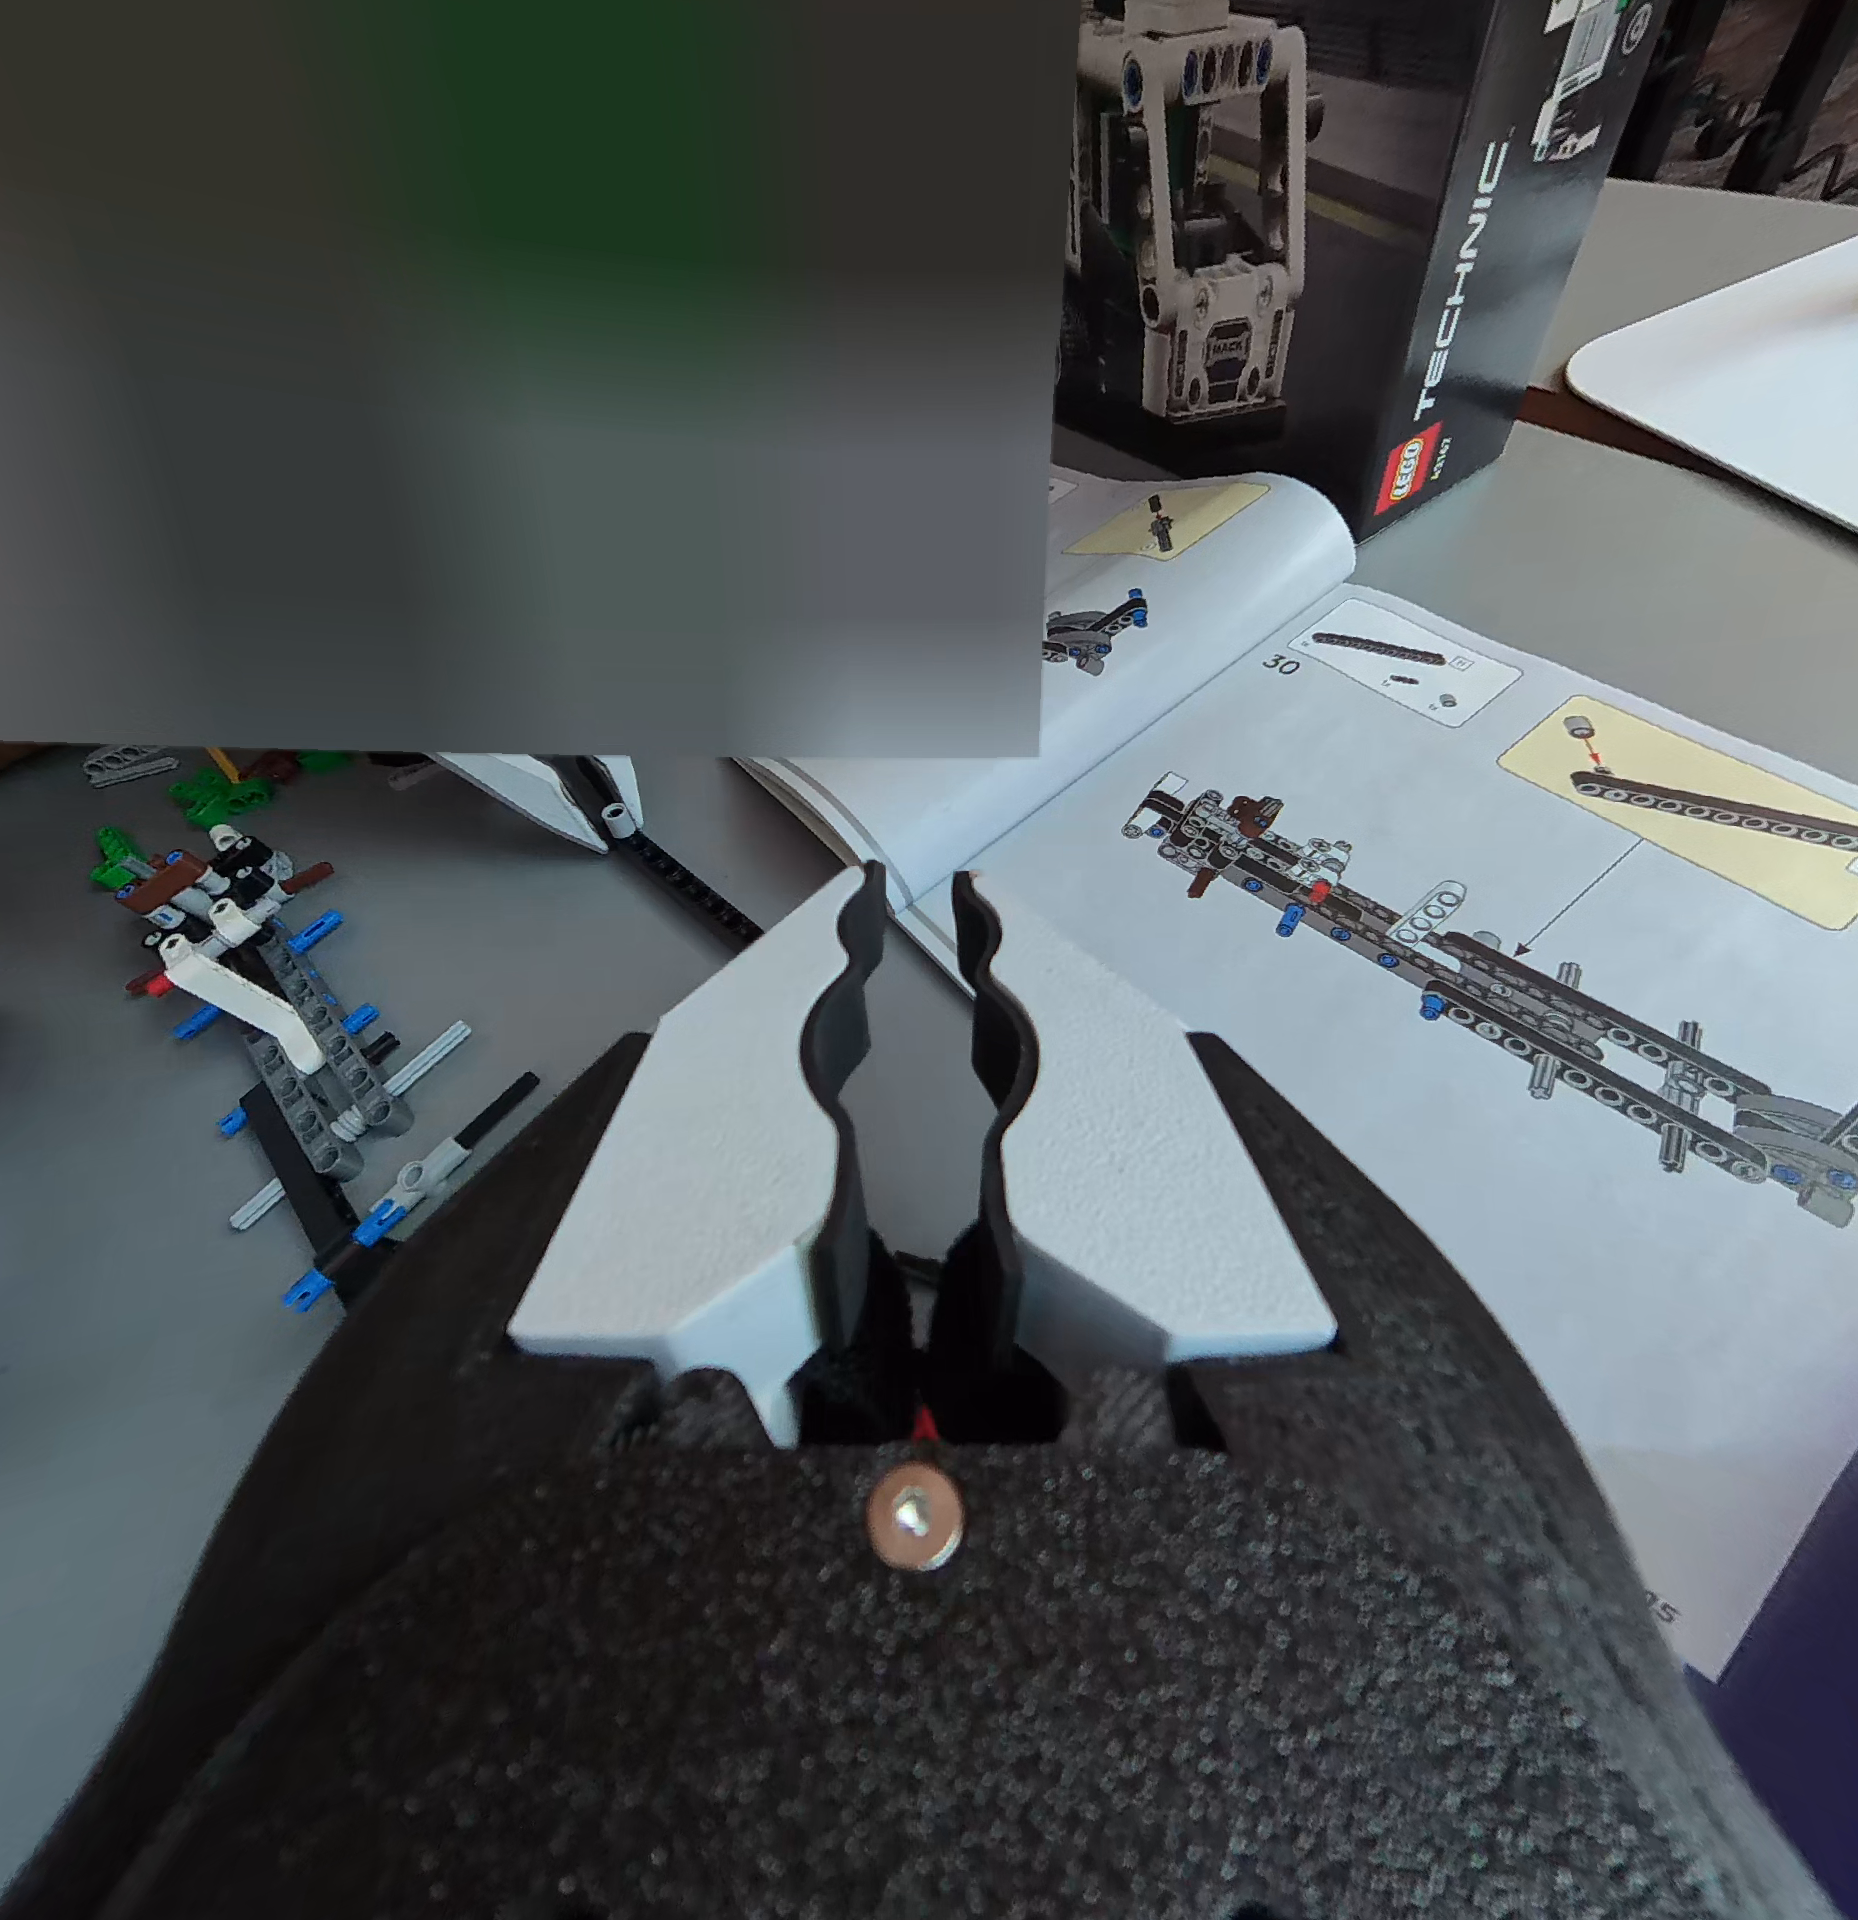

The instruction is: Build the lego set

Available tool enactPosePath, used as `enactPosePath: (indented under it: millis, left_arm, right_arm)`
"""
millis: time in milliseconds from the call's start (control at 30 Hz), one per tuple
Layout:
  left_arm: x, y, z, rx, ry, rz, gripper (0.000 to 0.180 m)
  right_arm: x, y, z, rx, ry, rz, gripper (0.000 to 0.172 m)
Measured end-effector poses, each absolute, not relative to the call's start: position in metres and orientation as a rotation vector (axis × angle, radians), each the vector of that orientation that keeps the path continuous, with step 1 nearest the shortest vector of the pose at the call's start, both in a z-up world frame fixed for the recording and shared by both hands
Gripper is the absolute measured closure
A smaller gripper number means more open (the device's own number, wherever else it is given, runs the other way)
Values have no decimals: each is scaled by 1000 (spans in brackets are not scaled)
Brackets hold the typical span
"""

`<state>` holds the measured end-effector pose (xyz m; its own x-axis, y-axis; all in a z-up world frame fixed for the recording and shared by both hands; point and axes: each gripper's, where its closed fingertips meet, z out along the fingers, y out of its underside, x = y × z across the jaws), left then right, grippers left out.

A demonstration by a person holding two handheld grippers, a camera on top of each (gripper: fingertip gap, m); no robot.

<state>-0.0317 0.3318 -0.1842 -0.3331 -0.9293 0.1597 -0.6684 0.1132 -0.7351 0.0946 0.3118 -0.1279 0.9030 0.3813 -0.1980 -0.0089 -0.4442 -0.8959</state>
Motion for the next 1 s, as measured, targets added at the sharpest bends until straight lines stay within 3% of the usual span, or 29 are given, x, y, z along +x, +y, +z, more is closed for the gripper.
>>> enactPosePath:
  millis: [33, 1000]
  left_arm:
    - [-32, 332, -184, -1561, 2056, -1062, 174]
    - [-32, 332, -185, -1545, 2051, -1030, 174]
  right_arm:
    - [95, 312, -128, -1992, -268, 454, 160]
    - [59, 304, -129, -1990, -504, 379, 160]
